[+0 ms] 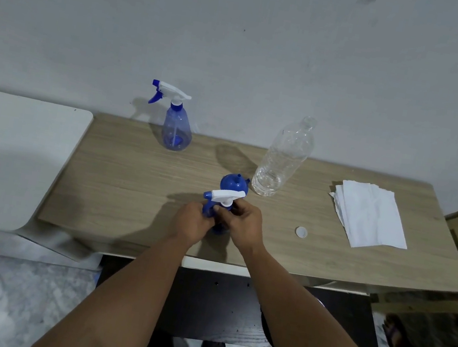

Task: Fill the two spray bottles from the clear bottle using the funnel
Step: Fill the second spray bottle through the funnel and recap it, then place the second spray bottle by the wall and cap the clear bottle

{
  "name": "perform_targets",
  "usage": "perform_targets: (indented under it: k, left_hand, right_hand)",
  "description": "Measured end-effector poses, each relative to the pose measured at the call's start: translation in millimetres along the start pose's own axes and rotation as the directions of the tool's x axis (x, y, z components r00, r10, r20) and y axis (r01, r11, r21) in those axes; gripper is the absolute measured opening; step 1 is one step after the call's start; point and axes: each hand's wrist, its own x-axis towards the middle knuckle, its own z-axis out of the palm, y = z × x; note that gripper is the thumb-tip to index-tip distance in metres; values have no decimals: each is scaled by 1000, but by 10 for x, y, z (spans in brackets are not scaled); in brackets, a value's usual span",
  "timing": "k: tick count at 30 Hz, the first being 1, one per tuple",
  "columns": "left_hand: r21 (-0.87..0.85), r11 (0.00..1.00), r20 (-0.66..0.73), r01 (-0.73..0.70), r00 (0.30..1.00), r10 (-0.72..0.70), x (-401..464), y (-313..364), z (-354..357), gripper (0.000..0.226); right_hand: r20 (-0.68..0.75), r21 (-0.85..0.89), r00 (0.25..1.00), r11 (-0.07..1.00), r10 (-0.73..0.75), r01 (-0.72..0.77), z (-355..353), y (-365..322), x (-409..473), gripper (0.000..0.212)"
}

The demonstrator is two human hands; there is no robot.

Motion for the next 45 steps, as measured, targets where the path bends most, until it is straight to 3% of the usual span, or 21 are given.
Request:
perform_targets:
  k: [7,18,22,25,27,31,33,36,38,40,45]
  left_hand:
    - [-7,1000,-18,15,1000,-15,-3,-21,21,15]
    - [-289,956,9,49,999,-48,-129,-84,157,11]
    - [-407,910,-12,-83,996,86,-285,-53,28,48]
    - [-441,892,-20,-102,994,104,-327,71,-208,42]
    - [-422,900,24,-110,991,132,-346,202,-432,28]
    - [-296,934,28,-201,975,218,-414,357,-859,29]
    - [-298,935,3,-194,979,204,-468,333,-1018,38]
    - [-300,941,-117,-155,985,125,-615,117,-1182,51]
    - [-223,965,-272,-138,959,74,-742,-168,-1273,50]
    - [-84,990,-391,-116,917,74,-848,-480,-1356,57]
    - [75,997,-438,-6,898,38,-1058,-943,-1487,77]
  right_hand:
    - [-60,14,998,1000,12,-11,86,12,-37,22]
    - [-123,-26,992,1000,6,-9,105,-33,-106,13]
    - [-194,-25,981,1000,-6,1,100,-283,-102,28]
    - [-107,-84,993,996,-51,42,105,-578,-62,46]
    - [-35,-82,998,995,-55,52,128,-833,-59,56]
    - [134,-31,991,999,-18,23,278,-1256,-14,18]
    - [191,-44,981,998,-39,49,423,-1425,12,25]
    - [264,-60,951,982,-158,180,613,-1652,-34,28]
    - [260,-64,950,978,-175,197,705,-1699,-74,26]
    - [269,-95,952,980,-142,173,798,-1640,-111,26]
    - [321,-173,947,983,-2,61,980,-1239,-216,29]
